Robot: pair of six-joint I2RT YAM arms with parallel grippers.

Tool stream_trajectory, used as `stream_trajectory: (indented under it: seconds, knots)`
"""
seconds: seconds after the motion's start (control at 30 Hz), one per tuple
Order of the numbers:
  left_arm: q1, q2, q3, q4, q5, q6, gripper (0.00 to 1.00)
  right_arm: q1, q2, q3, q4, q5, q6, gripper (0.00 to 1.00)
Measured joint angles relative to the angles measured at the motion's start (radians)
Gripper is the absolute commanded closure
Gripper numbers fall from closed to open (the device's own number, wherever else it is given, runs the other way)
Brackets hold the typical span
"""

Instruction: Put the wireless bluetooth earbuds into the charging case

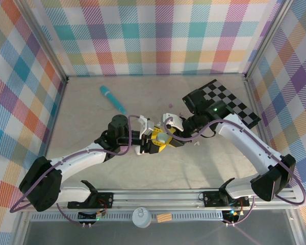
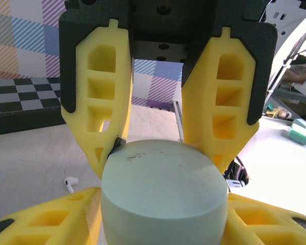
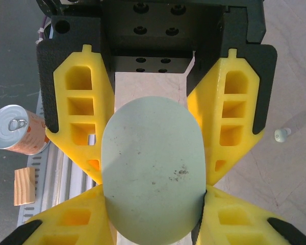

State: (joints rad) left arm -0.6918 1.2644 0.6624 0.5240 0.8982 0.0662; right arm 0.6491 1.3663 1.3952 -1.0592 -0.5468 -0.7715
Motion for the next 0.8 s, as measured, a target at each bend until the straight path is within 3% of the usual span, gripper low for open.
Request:
stream_trajectory:
  seconds: [0.5, 0.8]
  knots:
    - [0.000, 0.005, 0.000, 0.030, 0.002, -0.022, 0.51, 0.000, 0.000, 0.000, -0.009, 0.041, -0.004, 0.78]
    - [0.000, 0.005, 0.000, 0.037, 0.003, -0.025, 0.46, 0.000, -0.012, 0.000, 0.014, 0.041, -0.003, 0.80]
